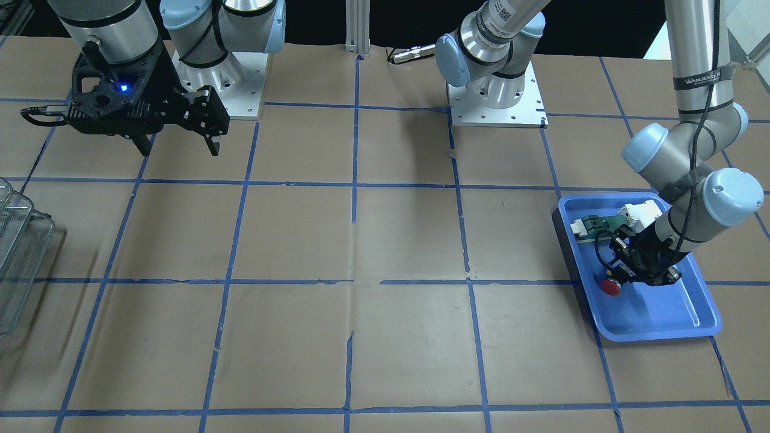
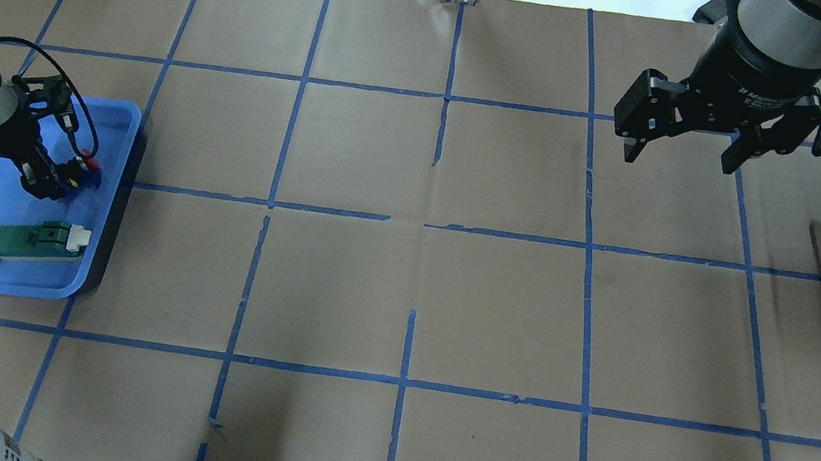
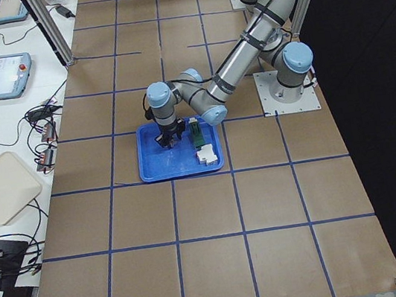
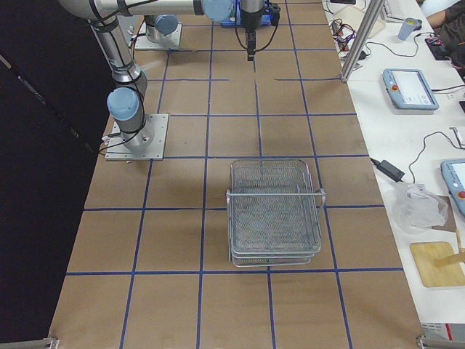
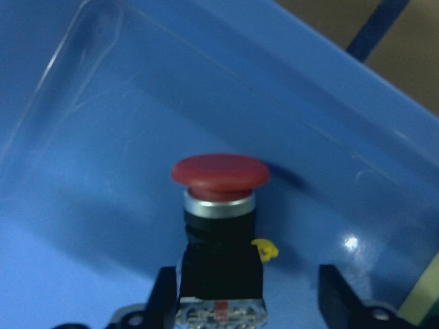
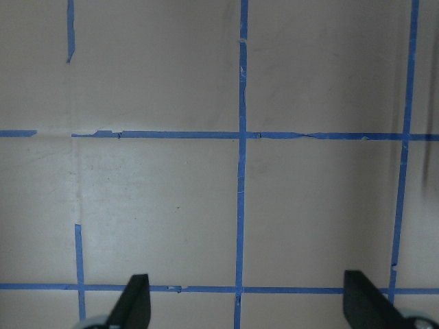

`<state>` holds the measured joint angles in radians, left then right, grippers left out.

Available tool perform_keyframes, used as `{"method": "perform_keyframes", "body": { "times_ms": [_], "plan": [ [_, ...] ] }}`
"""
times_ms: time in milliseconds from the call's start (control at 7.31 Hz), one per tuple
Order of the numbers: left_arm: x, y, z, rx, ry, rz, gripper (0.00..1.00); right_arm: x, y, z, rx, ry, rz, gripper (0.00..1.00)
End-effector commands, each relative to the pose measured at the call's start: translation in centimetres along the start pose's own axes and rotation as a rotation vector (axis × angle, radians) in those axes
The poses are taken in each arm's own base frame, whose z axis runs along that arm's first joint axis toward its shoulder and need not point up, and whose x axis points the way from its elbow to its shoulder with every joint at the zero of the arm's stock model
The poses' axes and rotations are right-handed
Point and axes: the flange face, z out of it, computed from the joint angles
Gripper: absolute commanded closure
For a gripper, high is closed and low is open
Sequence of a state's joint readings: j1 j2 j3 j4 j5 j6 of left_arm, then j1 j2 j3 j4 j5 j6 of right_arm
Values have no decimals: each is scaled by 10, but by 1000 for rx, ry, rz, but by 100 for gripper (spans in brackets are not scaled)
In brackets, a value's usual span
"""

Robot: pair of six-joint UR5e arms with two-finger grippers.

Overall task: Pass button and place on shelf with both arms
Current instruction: 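Close the left gripper on the red push button's black base, then lift the button and carry it toward the right gripper while the right gripper lowers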

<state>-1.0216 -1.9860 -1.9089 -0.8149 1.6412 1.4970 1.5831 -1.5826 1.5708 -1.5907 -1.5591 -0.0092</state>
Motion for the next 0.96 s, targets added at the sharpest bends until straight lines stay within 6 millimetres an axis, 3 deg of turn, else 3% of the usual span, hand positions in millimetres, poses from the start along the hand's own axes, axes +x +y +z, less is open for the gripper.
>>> {"method": "perform_keyframes", "body": {
  "times_ms": [0,274,411,547,821],
  "plan": [
    [-10,-21,-33,9,-6,38,100,0,0,1,-1,-2,0,0],
    [-1,-95,-100,56,52,167,100,0,3,0,-4,4,0,0],
    [21,-144,-136,68,67,257,100,-1,3,-1,-3,5,-4,0],
    [50,-190,-158,77,72,348,100,-1,4,0,-6,7,0,0],
    [116,-276,-177,336,130,516,100,-1,3,3,1,-13,-11,0]
  ]
}}
